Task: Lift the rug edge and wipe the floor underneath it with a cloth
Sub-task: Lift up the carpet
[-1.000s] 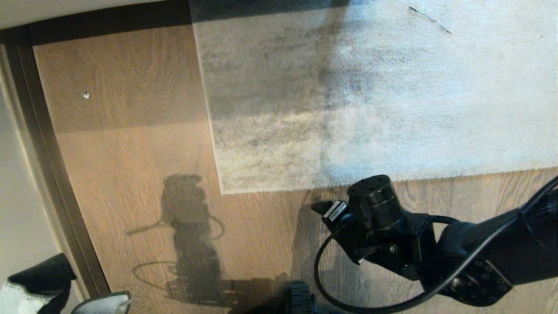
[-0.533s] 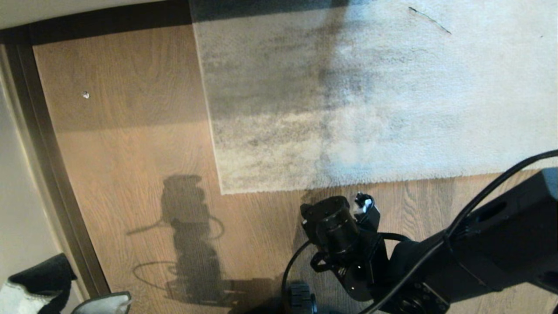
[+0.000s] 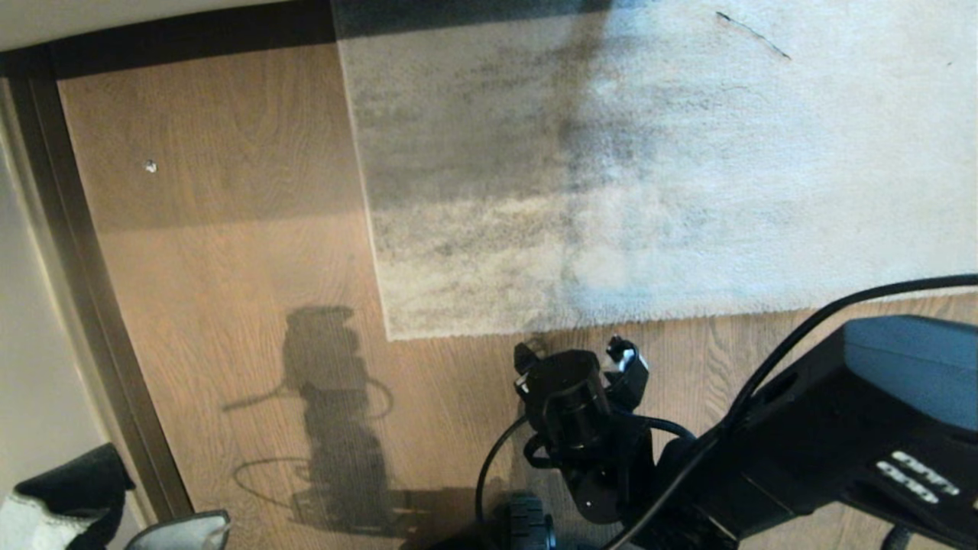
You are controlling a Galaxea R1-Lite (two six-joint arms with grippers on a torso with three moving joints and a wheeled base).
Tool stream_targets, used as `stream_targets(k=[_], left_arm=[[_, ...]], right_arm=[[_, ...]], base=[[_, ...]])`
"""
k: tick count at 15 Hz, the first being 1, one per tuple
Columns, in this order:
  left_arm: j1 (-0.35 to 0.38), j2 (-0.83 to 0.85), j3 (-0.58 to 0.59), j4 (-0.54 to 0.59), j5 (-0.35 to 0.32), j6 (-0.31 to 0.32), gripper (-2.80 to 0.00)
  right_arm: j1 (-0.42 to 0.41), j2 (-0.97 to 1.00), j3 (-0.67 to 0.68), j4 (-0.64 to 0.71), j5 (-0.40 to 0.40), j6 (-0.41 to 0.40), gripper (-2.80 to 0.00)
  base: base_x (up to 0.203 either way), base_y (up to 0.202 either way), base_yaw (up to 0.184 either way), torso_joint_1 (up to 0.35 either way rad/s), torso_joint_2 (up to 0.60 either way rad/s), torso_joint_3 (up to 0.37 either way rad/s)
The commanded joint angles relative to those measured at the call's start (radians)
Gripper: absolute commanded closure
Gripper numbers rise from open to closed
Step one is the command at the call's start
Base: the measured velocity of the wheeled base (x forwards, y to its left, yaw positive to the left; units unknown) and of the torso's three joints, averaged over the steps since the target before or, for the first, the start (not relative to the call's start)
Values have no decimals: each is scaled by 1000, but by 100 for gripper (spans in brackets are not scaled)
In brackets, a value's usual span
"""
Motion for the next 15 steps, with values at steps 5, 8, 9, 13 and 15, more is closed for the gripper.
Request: stream_targets(k=[5,8,9,13,15], left_arm=[[0,0,1,-1,0,0,0],[0,0,1,-1,0,0,0],[0,0,0,-1,0,0,0],[0,0,2,-1,0,0,0],[0,0,0,-1,0,0,0]], right_arm=[[33,101,0,-405,36,-192,-280],[70,137,4,-516,37,-191,-280],[85,157,7,-556,39,-193,-280],[100,209,15,-599,48,-216,-280],[99,253,35,-685,48,-262,-280]], base=[[0,0,0,0,0,0],[0,0,0,0,0,0],[0,0,0,0,0,0],[0,0,0,0,0,0],[0,0,0,0,0,0]])
